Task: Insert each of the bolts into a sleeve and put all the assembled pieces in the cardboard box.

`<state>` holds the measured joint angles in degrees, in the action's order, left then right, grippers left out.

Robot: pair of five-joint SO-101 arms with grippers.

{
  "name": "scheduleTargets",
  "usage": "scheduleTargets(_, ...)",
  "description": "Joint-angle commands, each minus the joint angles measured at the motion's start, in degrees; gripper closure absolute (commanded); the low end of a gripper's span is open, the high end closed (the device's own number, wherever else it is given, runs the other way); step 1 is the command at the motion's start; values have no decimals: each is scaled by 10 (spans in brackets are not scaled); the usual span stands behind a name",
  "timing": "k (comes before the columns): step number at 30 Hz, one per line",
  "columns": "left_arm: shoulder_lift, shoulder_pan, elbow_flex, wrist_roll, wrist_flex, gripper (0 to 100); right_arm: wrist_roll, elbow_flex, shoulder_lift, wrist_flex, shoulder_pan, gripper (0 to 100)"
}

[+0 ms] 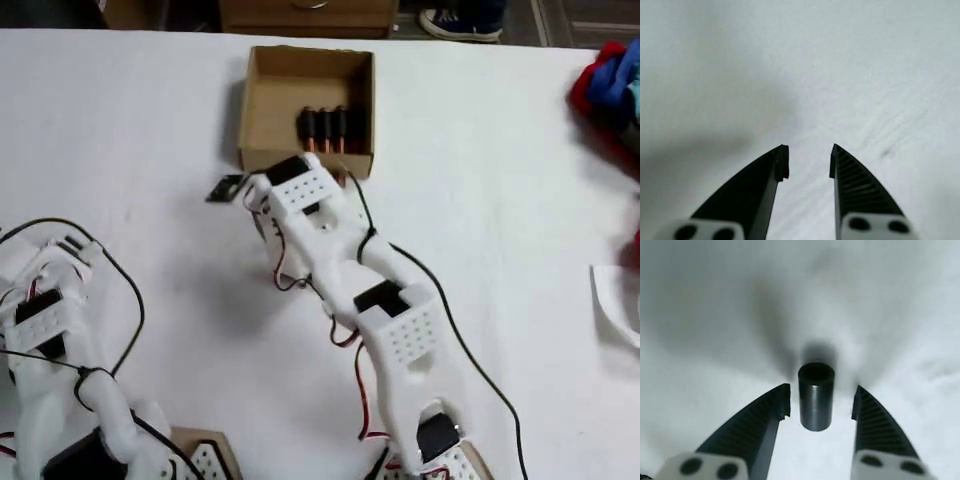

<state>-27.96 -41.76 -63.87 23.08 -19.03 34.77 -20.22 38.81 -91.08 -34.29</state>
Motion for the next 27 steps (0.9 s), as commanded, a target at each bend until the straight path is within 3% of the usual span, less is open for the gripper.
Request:
scheduleTargets(1, -17, -6, 28, 3, 6, 845, 1, -23, -6, -9, 15, 809)
scheduleTargets(20, -17, -4, 28, 3, 6, 845, -4, -27, 78, 20, 30, 813)
scheduleTargets(25, -17, -4, 28, 3, 5, 845, -4, -27, 77, 19, 29, 993)
scheduleTargets(27, -17, -4, 28, 3, 5, 845, -4, -25, 78, 15, 32, 974)
